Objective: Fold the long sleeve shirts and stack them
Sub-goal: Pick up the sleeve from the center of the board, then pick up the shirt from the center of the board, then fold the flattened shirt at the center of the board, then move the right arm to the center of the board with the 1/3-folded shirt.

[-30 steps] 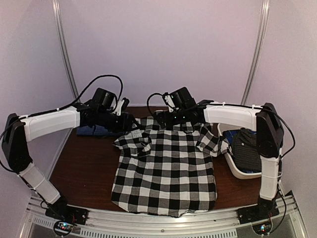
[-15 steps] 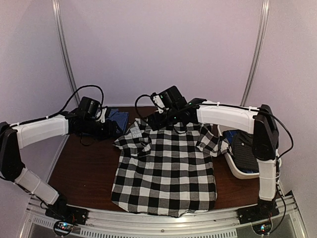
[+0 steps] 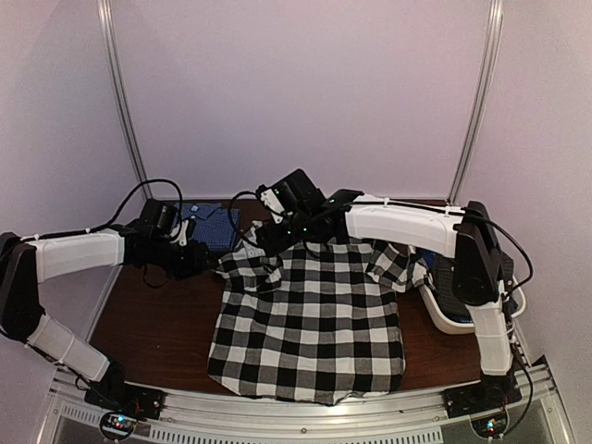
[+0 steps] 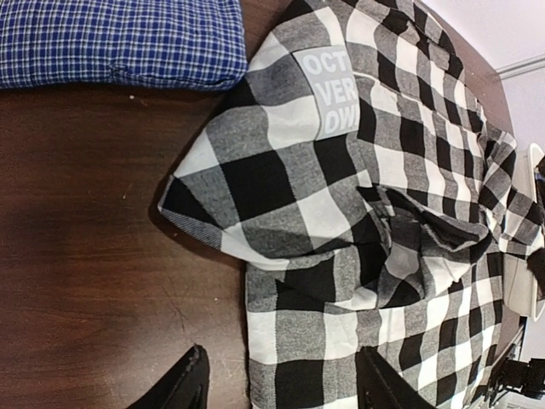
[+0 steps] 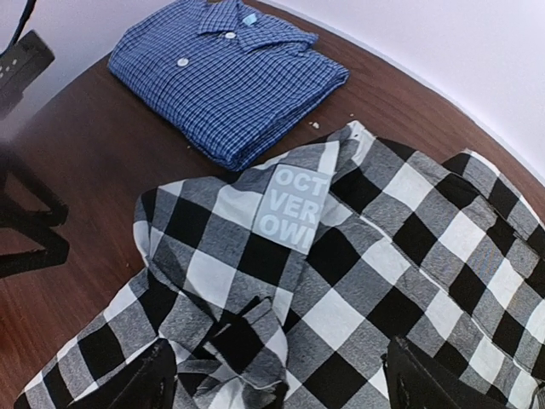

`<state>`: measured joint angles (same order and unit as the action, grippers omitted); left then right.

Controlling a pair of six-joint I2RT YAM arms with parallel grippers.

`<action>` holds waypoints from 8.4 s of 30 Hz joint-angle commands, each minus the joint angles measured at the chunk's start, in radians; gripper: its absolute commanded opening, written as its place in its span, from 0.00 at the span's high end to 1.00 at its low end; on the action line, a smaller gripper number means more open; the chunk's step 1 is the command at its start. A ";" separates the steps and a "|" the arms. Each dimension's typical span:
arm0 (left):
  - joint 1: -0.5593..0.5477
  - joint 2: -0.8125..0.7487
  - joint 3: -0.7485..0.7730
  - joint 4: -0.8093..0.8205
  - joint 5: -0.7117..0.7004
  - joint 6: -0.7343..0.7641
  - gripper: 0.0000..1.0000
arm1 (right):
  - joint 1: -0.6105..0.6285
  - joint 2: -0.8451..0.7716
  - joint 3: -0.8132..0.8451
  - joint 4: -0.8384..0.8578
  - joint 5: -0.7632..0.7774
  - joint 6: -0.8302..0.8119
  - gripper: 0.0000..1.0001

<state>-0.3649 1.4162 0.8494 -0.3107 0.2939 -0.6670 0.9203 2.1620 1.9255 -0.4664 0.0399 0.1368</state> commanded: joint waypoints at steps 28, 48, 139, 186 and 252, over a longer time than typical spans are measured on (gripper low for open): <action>0.046 -0.003 -0.057 0.093 0.089 0.011 0.42 | 0.046 0.188 0.150 -0.149 0.144 -0.057 0.65; -0.068 -0.150 -0.285 0.087 0.078 -0.108 0.46 | -0.171 -0.092 0.062 0.135 0.204 0.044 1.00; -0.415 -0.341 -0.144 -0.400 -0.063 -0.159 1.00 | -0.351 -0.009 0.205 0.300 -0.154 0.126 1.00; -0.693 0.359 0.308 -0.204 0.242 0.063 1.00 | -0.502 -0.457 -0.444 0.537 -0.082 0.123 1.00; -0.467 -0.094 -0.205 -0.017 0.141 -0.199 0.52 | -0.348 0.589 0.377 0.268 -0.461 0.190 1.00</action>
<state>-0.8467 1.3636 0.6369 -0.3172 0.4637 -0.8600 0.6003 2.6671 2.2120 -0.1692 -0.3862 0.2386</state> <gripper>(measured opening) 0.484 0.035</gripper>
